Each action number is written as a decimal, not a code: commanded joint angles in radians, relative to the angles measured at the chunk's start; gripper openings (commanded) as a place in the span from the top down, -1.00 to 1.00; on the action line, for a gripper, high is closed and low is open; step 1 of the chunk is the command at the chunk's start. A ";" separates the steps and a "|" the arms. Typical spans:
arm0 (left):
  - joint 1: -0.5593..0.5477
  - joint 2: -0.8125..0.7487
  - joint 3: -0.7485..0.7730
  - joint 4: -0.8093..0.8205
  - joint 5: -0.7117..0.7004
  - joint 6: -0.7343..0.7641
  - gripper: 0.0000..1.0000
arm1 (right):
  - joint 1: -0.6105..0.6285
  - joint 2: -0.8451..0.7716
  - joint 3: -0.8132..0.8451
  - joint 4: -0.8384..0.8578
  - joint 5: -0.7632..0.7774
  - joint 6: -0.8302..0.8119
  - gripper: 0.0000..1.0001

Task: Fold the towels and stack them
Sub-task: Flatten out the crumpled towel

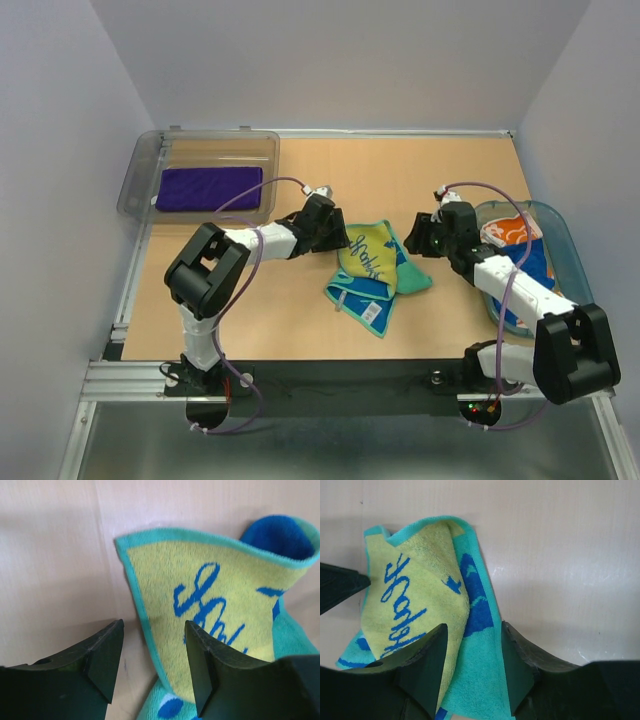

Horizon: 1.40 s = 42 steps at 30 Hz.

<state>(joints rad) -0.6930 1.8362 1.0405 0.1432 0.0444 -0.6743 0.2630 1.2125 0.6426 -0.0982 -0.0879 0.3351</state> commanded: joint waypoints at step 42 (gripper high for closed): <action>-0.172 -0.190 0.272 -0.135 -0.152 1.014 1.00 | -0.039 0.061 0.356 0.045 -0.344 -0.283 -0.58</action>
<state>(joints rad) -0.8566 1.6997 1.2778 0.0551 -0.0845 0.1307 0.2695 1.2556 0.9367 -0.0910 -0.3305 0.1532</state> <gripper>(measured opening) 0.052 0.756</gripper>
